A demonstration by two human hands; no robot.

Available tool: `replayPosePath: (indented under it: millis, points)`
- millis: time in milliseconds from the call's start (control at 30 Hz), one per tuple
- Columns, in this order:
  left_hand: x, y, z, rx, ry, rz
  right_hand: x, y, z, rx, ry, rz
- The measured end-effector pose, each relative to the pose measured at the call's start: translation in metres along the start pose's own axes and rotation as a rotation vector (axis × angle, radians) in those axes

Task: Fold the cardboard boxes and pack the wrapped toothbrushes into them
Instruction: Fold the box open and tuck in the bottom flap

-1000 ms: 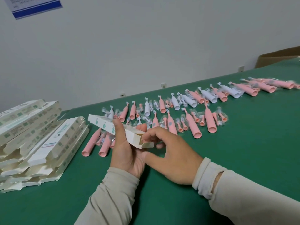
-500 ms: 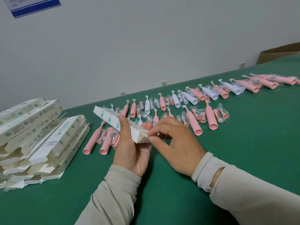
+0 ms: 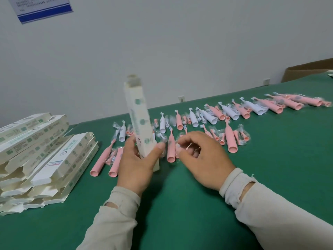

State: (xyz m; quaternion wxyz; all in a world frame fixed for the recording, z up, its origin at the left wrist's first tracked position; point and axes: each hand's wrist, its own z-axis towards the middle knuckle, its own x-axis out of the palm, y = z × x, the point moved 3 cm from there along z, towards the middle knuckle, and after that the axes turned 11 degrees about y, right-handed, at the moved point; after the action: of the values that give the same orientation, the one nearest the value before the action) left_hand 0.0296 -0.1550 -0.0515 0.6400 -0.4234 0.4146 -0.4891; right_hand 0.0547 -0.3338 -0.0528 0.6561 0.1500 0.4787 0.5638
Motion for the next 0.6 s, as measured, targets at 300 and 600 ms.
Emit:
replayPosePath:
  millis: [300,600]
  points:
    - [-0.024,0.009,0.008,0.112,0.013,0.962,-0.047,-0.01,0.01,0.138,-0.339,0.448]
    - [-0.023,0.01,0.009,0.094,0.023,0.945,-0.061,0.001,0.009,-0.175,-0.073,-0.488]
